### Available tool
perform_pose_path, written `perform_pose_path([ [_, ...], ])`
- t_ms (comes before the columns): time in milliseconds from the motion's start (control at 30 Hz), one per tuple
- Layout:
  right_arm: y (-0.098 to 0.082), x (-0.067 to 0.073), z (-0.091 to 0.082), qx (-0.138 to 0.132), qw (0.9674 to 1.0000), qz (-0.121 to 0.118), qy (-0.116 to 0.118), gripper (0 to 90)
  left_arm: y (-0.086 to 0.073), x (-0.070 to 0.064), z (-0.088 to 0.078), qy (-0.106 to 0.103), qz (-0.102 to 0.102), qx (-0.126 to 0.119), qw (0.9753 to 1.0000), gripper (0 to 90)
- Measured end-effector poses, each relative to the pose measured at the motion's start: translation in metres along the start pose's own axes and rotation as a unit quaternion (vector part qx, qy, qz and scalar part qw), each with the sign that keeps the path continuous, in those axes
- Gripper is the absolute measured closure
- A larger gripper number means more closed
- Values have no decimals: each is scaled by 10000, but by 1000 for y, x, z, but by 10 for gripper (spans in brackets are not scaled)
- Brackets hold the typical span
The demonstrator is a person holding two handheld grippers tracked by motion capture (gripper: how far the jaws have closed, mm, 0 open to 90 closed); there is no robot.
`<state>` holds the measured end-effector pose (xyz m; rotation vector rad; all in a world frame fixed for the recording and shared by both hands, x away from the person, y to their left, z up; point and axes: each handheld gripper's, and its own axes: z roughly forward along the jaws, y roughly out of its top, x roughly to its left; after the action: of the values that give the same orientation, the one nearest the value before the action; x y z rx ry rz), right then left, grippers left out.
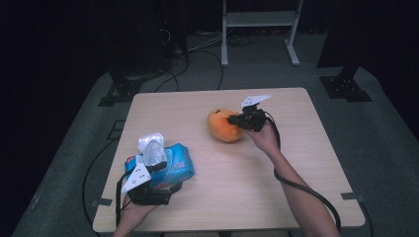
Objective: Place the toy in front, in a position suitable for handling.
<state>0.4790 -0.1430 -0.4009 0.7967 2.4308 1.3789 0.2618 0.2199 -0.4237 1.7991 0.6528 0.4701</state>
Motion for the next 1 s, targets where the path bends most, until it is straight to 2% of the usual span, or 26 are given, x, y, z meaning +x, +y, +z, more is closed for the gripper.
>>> perform_pose_path([
  [33,1,4,-5,49,9999,-70,88,846,0,0,0,4,4,2,10000,121],
  [67,0,11,-14,106,9993,-192,311,848,1,0,-1,13,15,4,10000,121],
  [133,-1,15,-17,131,9990,-251,342,848,1,-1,-1,7,20,-17,10000,121],
  [200,-5,23,-26,153,9980,-365,499,849,2,-2,-1,8,51,-26,10000,121],
  [367,-13,43,-54,-7,9960,-475,754,849,4,-7,0,-22,75,-68,9999,121],
  [400,-15,50,-67,-103,9952,-503,836,849,5,-7,1,-30,93,-72,9999,121],
  [467,-15,54,-73,-133,9948,-531,861,849,6,-9,1,-40,95,-75,9999,121],
  [633,-14,79,-104,-251,9923,-804,909,849,9,-12,1,-63,125,-116,9998,121],
  [767,-12,94,-121,-320,9905,-956,934,849,10,-14,1,-75,130,-137,9998,121],
  [900,-19,108,-133,-316,9891,-1105,915,849,11,-15,-1,-57,129,-164,9998,121],
  [1000,-27,110,-134,-312,9893,-1095,915,849,11,-14,0,-57,119,-163,9998,121],
])
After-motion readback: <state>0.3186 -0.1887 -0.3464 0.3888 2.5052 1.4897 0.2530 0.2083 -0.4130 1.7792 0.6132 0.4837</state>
